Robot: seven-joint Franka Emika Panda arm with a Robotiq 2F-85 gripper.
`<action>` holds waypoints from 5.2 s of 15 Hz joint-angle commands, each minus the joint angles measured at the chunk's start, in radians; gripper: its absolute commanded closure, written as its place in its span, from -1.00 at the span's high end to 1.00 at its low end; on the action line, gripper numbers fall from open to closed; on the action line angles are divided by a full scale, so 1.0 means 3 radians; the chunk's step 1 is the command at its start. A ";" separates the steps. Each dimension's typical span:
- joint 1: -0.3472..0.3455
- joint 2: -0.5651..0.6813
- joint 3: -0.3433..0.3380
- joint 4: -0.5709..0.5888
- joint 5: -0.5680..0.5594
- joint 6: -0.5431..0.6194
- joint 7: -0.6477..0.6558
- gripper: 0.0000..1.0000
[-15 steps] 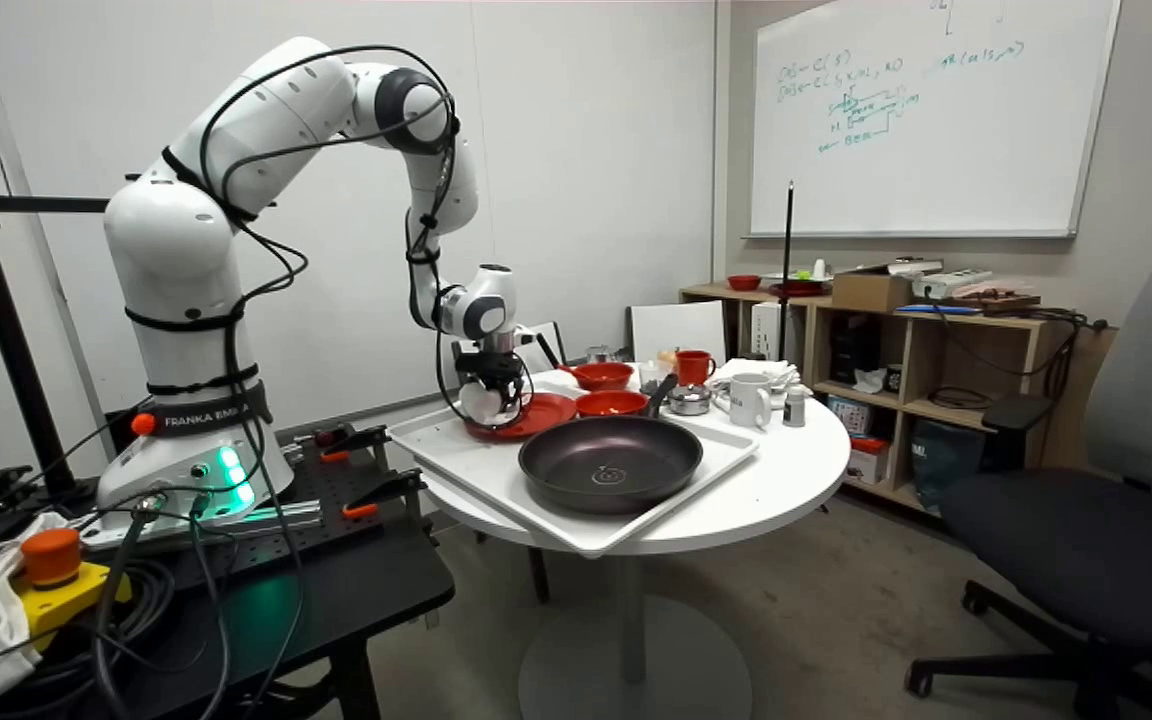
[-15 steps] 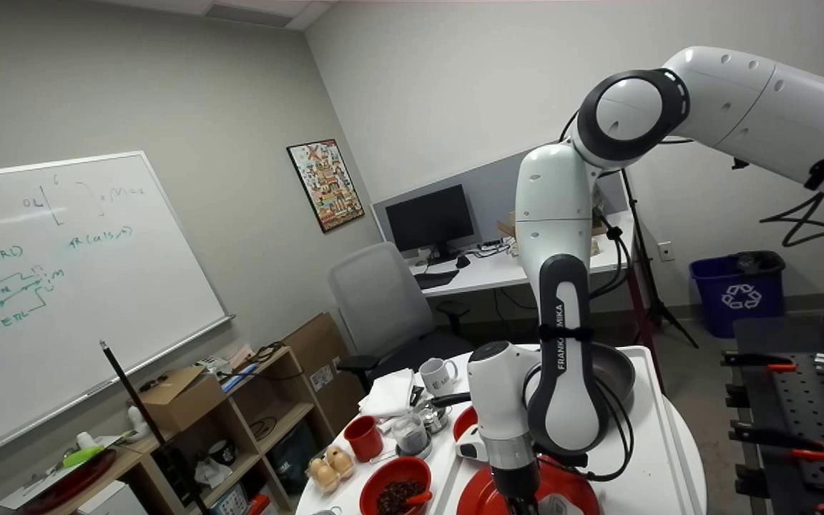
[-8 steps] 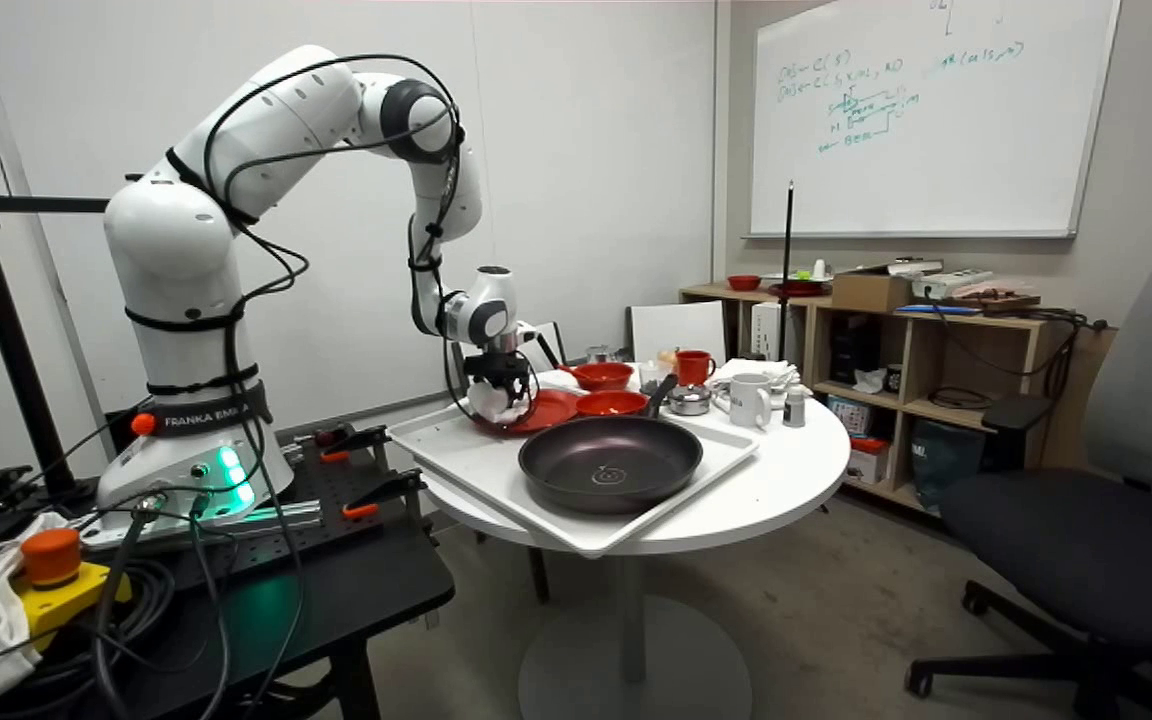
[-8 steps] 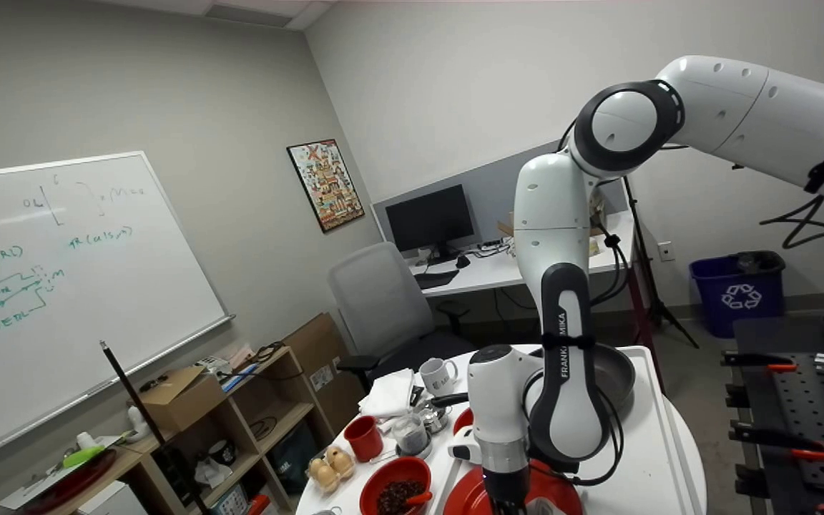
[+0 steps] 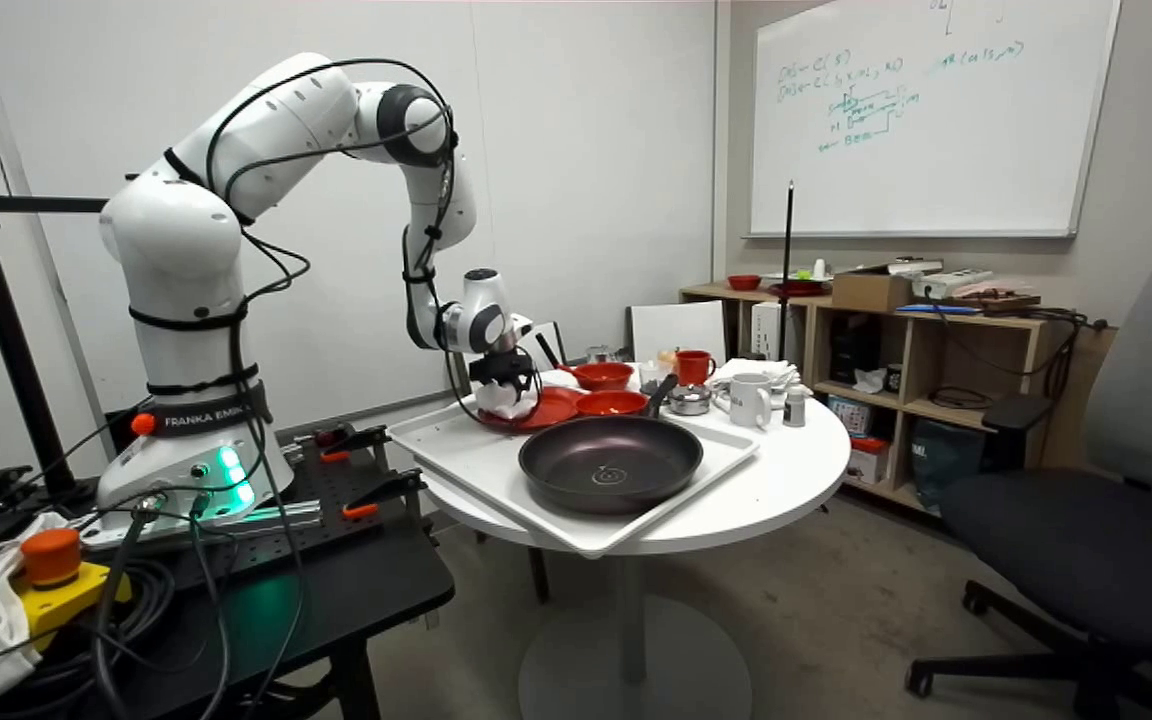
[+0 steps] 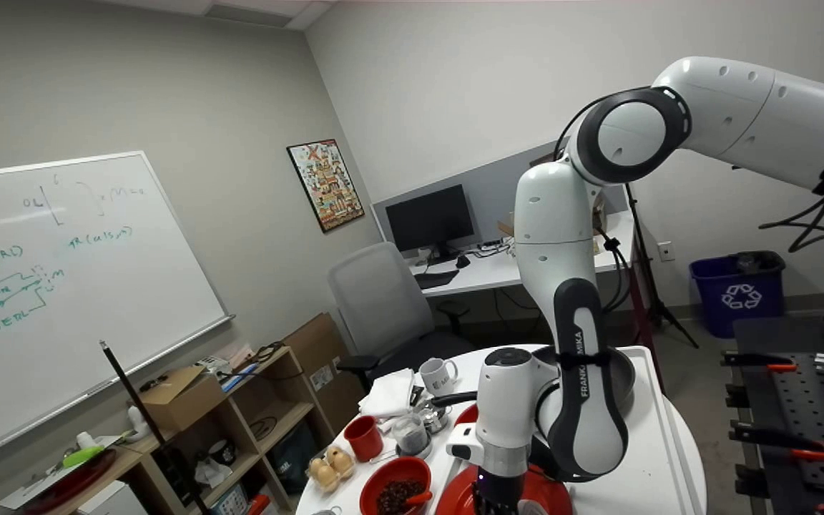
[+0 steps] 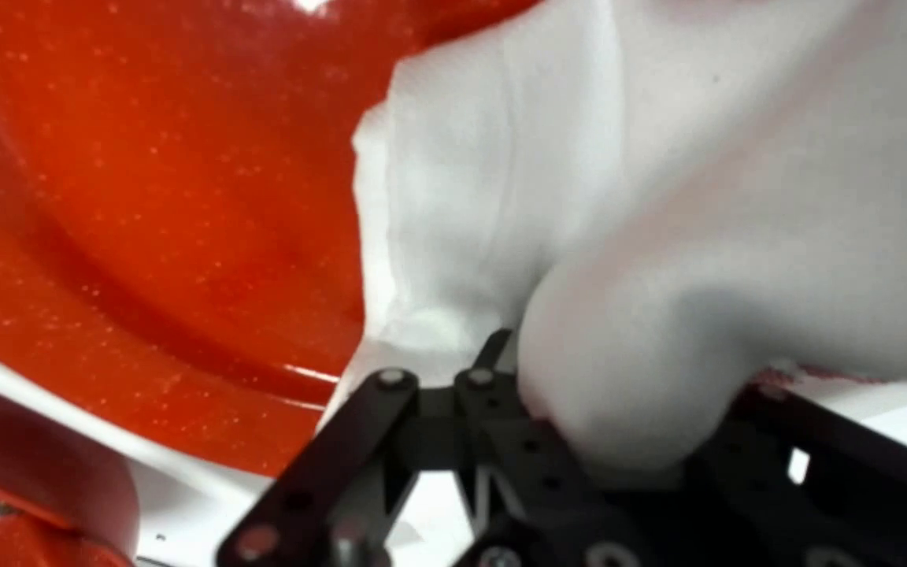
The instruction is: Use the cloth to wipe the plate
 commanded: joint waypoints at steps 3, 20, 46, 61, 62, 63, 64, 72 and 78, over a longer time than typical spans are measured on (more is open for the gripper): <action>0.0445 0.0052 -0.0425 -0.0022 -0.0013 0.0606 0.0079 -0.79; 0.0432 -0.0223 -0.0529 0.0251 0.0079 0.0590 0.0320 -0.79; -0.2298 -0.1022 0.2156 -0.0474 0.0561 -0.1215 0.0712 -0.79; -0.1317 -0.0163 0.0963 0.1105 0.1752 -0.2768 0.0003 -0.79; -0.1229 -0.0103 0.0889 0.1150 0.1746 -0.2758 0.0002 -0.79; -0.1169 -0.0044 0.0843 0.1191 0.1737 -0.2754 -0.0002 -0.79; -0.1115 0.0009 0.0807 0.1224 0.1723 -0.2750 -0.0011 -0.79; -0.1027 0.0178 0.0819 0.1237 0.1727 -0.2704 -0.0164 -0.79; -0.1116 0.0197 0.0900 0.1179 0.1757 -0.2723 -0.0360 -0.79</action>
